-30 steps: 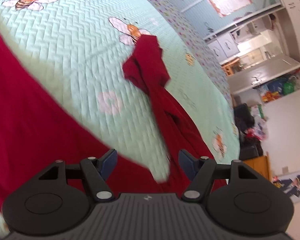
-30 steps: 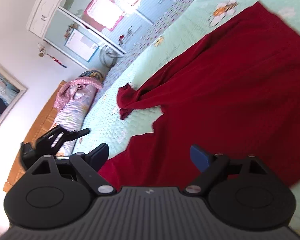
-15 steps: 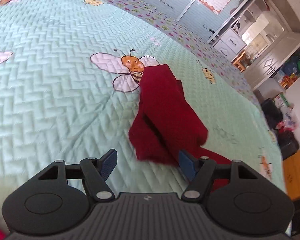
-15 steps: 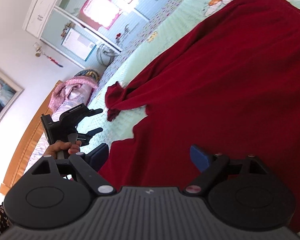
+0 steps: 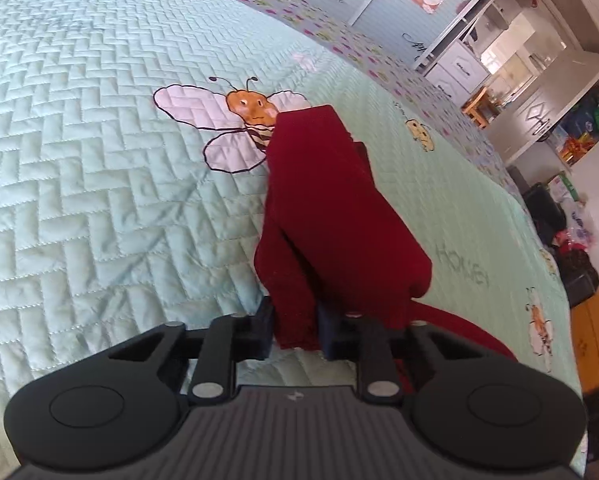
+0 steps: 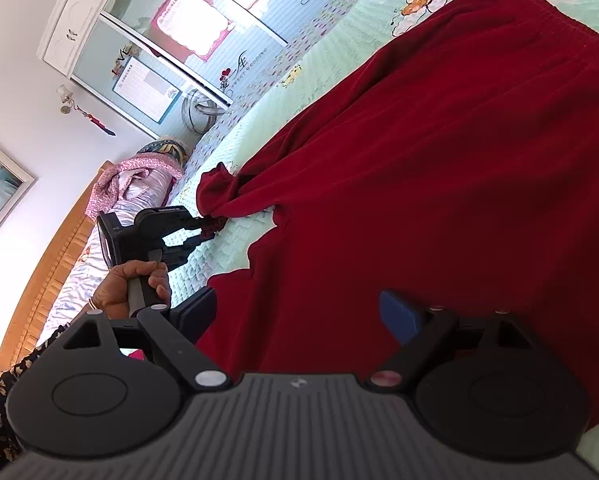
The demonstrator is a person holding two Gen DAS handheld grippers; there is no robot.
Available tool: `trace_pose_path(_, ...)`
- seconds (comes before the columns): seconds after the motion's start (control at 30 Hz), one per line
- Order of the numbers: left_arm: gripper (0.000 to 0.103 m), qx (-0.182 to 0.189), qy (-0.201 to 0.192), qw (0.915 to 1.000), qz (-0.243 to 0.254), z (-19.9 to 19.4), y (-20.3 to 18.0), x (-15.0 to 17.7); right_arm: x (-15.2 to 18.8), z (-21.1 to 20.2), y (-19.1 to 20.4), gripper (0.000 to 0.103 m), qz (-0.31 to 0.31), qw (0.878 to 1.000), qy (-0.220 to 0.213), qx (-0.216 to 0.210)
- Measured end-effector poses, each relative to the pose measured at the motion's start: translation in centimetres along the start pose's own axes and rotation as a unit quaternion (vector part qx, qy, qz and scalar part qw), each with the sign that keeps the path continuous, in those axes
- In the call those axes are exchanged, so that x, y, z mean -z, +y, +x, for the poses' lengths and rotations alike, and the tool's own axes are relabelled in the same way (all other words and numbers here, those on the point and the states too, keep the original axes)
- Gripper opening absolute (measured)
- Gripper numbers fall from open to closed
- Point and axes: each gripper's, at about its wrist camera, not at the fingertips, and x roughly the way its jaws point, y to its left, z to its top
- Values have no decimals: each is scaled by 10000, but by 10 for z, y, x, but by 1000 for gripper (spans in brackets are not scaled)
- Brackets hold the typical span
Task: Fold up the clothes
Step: 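Move the left gripper to the red sleeve cuff and close on it, then lift the held cuff across the sweater body and open the left gripper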
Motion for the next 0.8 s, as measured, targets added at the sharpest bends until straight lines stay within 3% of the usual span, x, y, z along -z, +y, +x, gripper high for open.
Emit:
trace_pose_path(0.2,16,241,-831,9958,-316,-36,4,-6,1,1,0,89,-25,10000,5,66)
trace_pose_path(0.37,16,133,-1539,9862,-588,-82,23,-10,2,2,0,89,-29,10000,-6,88)
trace_pose_path(0.7,16,-185,-1669,9765,-1348,-120,79,-33,3,3,1,89,-30,10000,26,72)
trace_pose_path(0.8,16,-227,-2020,9717,-1199,-141,75,-55,3,2,1,89,-30,10000,41,79)
